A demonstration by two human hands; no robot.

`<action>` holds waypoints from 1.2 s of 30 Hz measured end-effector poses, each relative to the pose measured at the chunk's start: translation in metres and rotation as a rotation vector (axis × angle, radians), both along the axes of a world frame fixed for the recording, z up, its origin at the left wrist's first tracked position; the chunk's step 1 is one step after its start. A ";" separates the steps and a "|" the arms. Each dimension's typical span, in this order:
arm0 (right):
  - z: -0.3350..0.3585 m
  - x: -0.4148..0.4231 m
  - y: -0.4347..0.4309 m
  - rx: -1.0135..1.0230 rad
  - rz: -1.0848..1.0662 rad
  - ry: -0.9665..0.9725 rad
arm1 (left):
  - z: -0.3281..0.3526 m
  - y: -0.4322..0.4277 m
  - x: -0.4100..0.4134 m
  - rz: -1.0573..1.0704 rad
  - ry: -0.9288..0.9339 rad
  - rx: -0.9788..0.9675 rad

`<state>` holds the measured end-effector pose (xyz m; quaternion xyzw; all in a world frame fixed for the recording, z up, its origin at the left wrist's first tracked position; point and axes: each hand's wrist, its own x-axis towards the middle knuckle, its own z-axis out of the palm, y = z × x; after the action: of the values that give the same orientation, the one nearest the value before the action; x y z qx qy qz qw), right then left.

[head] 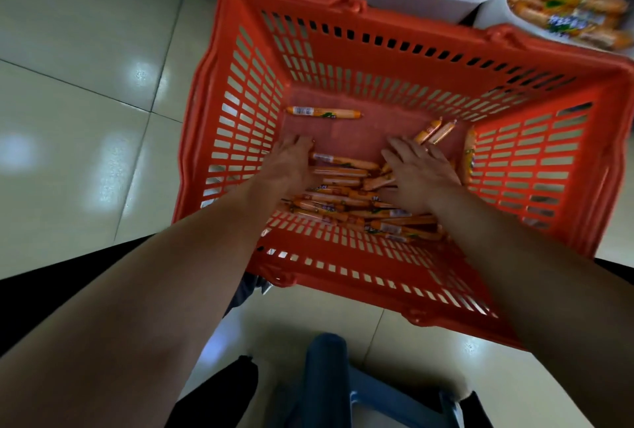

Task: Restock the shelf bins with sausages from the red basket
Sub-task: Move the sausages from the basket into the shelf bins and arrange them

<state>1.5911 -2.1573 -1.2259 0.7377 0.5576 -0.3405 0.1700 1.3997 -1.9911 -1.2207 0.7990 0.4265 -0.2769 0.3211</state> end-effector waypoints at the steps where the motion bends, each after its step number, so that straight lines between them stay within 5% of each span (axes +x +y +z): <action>1: 0.003 0.001 -0.001 -0.018 0.013 -0.018 | 0.001 0.001 0.001 -0.011 -0.021 -0.032; 8: 0.008 -0.001 -0.013 -0.031 0.225 -0.152 | 0.004 -0.006 0.007 -0.184 -0.038 -0.136; 17: 0.008 0.006 -0.028 -0.172 0.049 -0.244 | 0.010 -0.017 0.024 -0.492 0.150 -0.084; 27: 0.008 0.002 -0.024 0.003 0.252 -0.105 | 0.004 -0.020 0.022 -0.513 0.166 -0.101; 36: 0.008 0.004 -0.021 -0.010 0.365 -0.215 | 0.004 -0.024 0.010 -0.402 0.141 -0.178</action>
<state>1.5947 -2.1787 -1.2183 0.6557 0.6590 -0.2259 0.2910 1.4097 -2.0150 -1.2170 0.8151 0.2540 -0.4269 0.2982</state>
